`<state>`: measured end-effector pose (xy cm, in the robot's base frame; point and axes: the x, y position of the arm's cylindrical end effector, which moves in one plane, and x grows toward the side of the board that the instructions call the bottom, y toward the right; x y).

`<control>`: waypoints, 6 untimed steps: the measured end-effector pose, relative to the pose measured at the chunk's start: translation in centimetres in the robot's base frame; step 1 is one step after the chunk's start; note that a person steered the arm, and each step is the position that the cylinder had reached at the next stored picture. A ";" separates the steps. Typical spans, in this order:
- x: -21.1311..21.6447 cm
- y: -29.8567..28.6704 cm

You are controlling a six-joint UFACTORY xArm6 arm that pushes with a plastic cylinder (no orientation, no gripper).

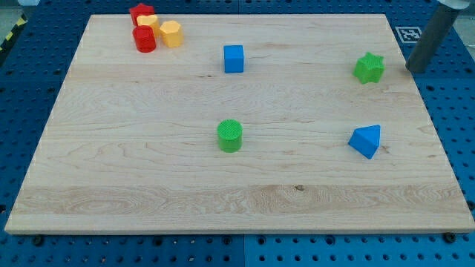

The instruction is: Move the green star a bit left

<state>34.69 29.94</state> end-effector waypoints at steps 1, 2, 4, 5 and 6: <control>0.8 -2.5; 1.0 -5.4; 1.0 -7.6; 1.0 -7.8; 1.0 -7.8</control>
